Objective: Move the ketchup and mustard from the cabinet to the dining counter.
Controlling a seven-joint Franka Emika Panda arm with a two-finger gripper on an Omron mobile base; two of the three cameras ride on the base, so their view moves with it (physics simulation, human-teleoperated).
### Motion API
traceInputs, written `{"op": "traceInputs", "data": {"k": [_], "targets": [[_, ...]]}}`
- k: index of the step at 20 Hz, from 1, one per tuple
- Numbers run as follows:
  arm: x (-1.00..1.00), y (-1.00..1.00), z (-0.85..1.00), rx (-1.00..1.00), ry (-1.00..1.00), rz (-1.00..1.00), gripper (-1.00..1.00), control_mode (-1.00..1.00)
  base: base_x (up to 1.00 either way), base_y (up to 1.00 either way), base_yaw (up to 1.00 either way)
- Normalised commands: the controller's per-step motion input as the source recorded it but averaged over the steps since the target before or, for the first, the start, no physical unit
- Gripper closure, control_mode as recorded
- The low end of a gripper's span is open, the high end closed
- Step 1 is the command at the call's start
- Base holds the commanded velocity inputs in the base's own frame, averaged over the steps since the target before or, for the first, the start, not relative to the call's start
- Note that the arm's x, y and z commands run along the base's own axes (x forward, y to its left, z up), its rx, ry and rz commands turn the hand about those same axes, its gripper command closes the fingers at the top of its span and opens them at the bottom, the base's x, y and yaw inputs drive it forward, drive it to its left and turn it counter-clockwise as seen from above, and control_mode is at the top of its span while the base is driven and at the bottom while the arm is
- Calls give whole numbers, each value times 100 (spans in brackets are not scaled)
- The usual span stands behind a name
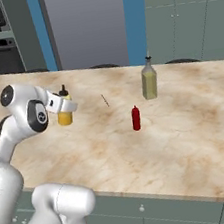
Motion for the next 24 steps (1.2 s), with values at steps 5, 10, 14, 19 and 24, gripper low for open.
{"op": "traceInputs", "data": {"k": [5,10,14,19,24], "targets": [[99,0,-78,-2,3,-6,100,-100,0,0,0],[100,0,-48,-4,0,-10,100,-100,0,0,0],[93,0,-37,-4,0,-9,100,-100,0,0,0],[85,0,-44,-4,4,-9,100,-100,0,0,0],[68,0,-53,-5,7,-7,100,-100,0,0,0]]}}
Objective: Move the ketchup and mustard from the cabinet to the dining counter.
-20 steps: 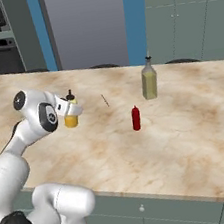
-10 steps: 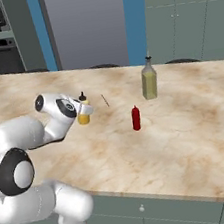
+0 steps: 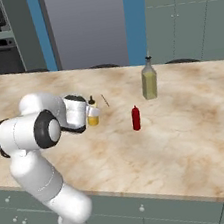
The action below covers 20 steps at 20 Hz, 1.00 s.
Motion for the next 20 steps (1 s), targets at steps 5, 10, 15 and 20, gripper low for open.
{"op": "traceInputs", "data": {"k": [5,10,15,20], "targets": [[51,0,-49,-5,9,-7,100,-100,0,0,0],[39,0,-40,-5,5,-7,100,-100,0,0,0],[54,0,-38,-4,7,-6,100,-100,0,0,0],[-5,0,-38,-3,1,-6,100,-100,0,0,0]]}}
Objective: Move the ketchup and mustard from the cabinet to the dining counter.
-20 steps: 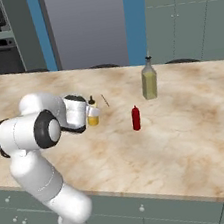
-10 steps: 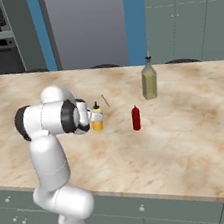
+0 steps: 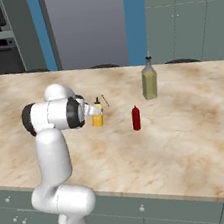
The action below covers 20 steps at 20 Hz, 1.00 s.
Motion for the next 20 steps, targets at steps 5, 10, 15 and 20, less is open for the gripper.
{"op": "traceInputs", "data": {"k": [5,10,15,20], "targets": [[-66,-5,-31,0,0,-7,100,-100,0,0,0],[-76,-29,-18,0,-3,-6,100,-100,0,0,0],[-29,0,-29,0,-2,-1,100,-100,0,0,0],[-1,0,-37,0,-24,0,100,-100,0,0,0]]}}
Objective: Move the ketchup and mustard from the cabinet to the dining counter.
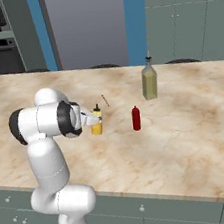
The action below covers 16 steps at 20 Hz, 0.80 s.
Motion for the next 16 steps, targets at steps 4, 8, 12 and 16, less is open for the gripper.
{"op": "traceInputs", "data": {"k": [4,8,12,16], "targets": [[0,0,-59,0,-26,0,100,-100,0,0,0],[-6,0,-65,0,-22,0,100,-100,0,0,0],[-32,-5,-71,0,-27,0,100,-100,0,0,0],[-67,-16,-85,0,-27,0,-100,-100,0,0,0]]}}
